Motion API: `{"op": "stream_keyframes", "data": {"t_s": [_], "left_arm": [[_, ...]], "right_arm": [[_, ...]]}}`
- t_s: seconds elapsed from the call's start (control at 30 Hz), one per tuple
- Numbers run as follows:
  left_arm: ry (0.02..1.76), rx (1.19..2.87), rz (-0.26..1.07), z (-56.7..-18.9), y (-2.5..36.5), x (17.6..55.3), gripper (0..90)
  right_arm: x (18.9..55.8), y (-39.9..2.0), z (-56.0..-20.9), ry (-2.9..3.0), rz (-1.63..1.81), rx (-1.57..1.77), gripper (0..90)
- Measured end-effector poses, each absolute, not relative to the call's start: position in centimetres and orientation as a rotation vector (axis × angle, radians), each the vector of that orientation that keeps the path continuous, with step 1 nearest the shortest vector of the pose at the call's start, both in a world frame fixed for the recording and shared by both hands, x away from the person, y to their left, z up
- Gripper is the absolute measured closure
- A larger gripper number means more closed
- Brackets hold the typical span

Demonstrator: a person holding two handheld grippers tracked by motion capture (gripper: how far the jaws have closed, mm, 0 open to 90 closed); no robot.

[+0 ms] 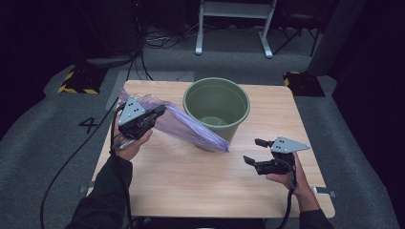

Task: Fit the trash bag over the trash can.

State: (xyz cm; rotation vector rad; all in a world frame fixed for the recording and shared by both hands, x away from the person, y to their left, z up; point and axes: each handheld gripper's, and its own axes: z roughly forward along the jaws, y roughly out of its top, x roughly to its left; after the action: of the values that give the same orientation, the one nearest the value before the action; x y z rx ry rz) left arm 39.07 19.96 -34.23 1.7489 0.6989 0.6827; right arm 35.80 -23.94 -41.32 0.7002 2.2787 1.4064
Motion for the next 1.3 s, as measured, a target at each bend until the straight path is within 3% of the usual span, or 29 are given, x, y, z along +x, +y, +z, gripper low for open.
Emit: {"op": "stream_keyframes", "data": {"t_s": [0.27, 0.37, 0.6, 0.77, 1.3], "left_arm": [[0.698, 1.765, 0.678, -34.4, 19.5, 39.3, 89.9], [0.698, 1.76, 0.673, -34.5, 19.6, 39.3, 90.0], [0.699, 1.754, 0.669, -34.6, 19.8, 39.2, 89.9], [0.69, 1.761, 0.668, -34.6, 19.8, 39.2, 89.9], [0.699, 1.79, 0.682, -34.7, 20.1, 39.5, 89.9]], "right_arm": [[34.5, -19.9, -39.7, 2.282, 1.456, 0.55, 20.9], [34.4, -18.9, -39.6, 2.259, 1.427, 0.533, 25.0], [35.1, -18.2, -39.5, 2.214, 1.44, 0.491, 66.6], [35.4, -18.1, -39.2, 2.186, 1.454, 0.469, 84.6], [36.5, -17.1, -32.9, 2.038, 1.487, 0.37, 87.3]]}}
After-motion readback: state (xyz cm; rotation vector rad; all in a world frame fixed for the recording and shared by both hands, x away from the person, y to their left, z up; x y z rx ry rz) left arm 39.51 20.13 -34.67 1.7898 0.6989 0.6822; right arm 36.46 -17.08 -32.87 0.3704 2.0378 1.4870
